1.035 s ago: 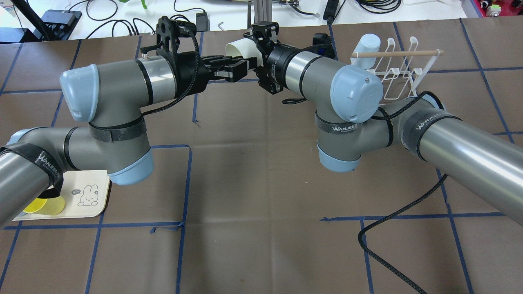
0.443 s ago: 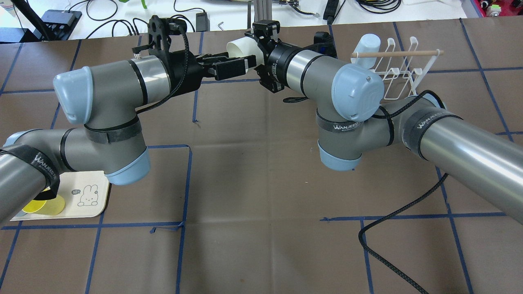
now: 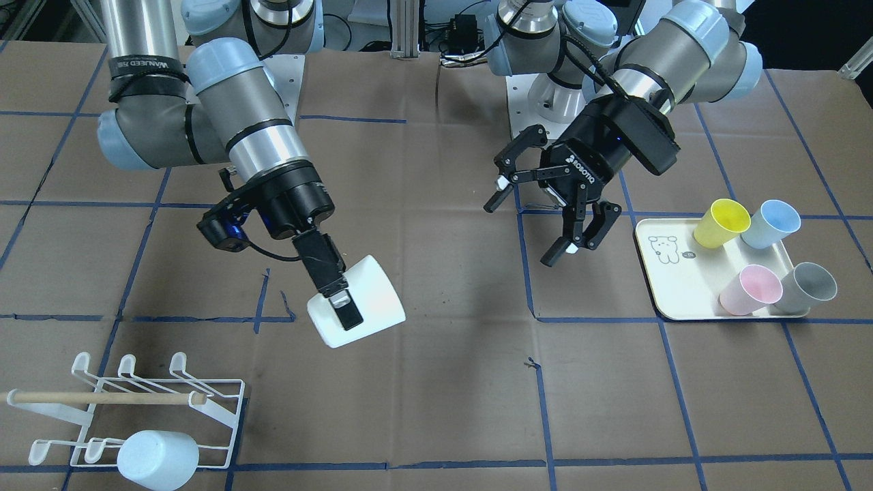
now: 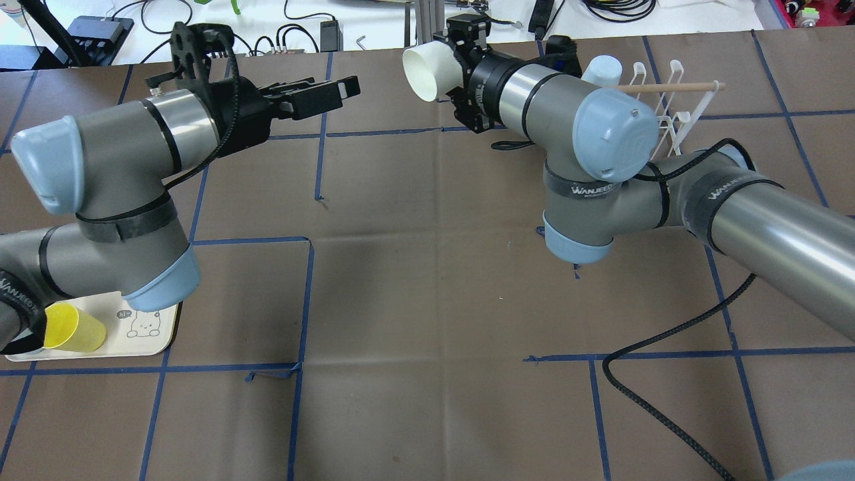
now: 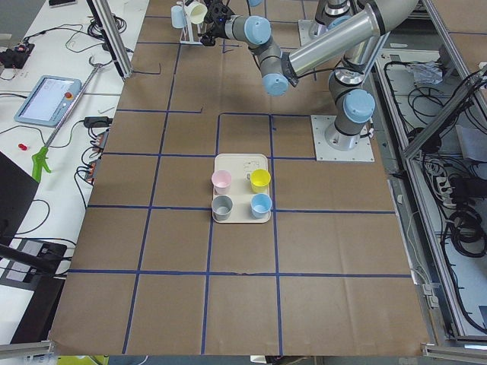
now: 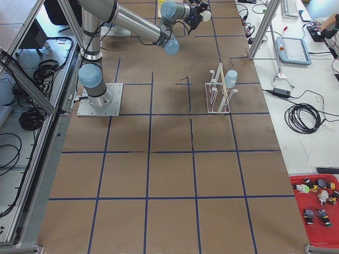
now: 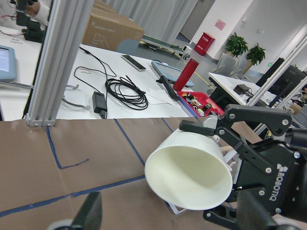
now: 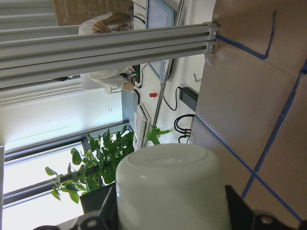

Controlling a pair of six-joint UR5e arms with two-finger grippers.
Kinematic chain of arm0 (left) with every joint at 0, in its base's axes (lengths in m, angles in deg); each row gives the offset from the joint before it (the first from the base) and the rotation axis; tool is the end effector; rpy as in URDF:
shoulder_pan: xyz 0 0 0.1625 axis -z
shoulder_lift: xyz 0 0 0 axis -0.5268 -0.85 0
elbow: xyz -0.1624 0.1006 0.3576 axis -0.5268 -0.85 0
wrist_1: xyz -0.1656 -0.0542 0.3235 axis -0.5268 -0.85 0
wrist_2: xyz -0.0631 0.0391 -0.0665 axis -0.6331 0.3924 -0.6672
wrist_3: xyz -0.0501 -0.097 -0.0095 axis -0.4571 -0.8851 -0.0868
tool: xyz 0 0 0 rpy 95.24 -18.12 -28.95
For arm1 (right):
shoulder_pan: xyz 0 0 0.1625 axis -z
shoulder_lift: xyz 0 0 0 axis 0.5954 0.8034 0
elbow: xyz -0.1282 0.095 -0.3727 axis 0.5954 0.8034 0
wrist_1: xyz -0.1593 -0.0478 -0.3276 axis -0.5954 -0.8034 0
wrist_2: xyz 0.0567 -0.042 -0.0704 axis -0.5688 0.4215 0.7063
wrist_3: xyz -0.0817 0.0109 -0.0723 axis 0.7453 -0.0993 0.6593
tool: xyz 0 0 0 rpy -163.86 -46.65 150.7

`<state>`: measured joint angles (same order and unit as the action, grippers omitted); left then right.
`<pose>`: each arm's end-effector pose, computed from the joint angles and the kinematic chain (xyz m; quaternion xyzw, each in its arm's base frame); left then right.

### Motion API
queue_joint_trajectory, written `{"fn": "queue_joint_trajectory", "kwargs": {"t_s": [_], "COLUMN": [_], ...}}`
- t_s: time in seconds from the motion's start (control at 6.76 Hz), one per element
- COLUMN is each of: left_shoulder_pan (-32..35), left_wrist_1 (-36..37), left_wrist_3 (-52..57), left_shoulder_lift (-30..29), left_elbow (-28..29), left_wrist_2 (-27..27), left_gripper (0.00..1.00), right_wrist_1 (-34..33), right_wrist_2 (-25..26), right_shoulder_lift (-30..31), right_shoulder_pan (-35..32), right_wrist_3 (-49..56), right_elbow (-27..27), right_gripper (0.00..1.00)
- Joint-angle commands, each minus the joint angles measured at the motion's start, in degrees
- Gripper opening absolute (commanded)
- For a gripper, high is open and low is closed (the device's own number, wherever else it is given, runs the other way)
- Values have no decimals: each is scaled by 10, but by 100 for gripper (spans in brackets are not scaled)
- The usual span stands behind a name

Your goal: Transfer IKEA cup to right arm and place on rack

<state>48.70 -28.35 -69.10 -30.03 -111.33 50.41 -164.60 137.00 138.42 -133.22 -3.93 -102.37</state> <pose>-0.1395 -0.4535 0.4173 -0.0820 -0.8399 0.4236 0.3293 0.2348 -0.5114 0.3895 0.4644 0.6902 -0.2417 0.4995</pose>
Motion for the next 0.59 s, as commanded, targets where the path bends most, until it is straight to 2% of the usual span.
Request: {"fn": "queue_joint_trajectory", "kwargs": {"t_s": [0.0,0.15,0.44], "left_shoulder_pan": [-3,4,40], "left_wrist_1": [-162,-301,-559], "left_wrist_3": [1,1,1], "left_shoulder_lift": [3,1,-13], "left_elbow": [78,144,252], "left_wrist_2": [141,189,331], "left_gripper": [99,99,99], "right_wrist_1": [-1,0,0], "right_wrist_2": [4,7,21], "right_shoulder_lift": [-2,-4,-1], "right_shoulder_pan": [61,88,143], "right_wrist_3": [130,215,395], "right_elbow": [25,29,28], "right_gripper": [22,22,19]}}
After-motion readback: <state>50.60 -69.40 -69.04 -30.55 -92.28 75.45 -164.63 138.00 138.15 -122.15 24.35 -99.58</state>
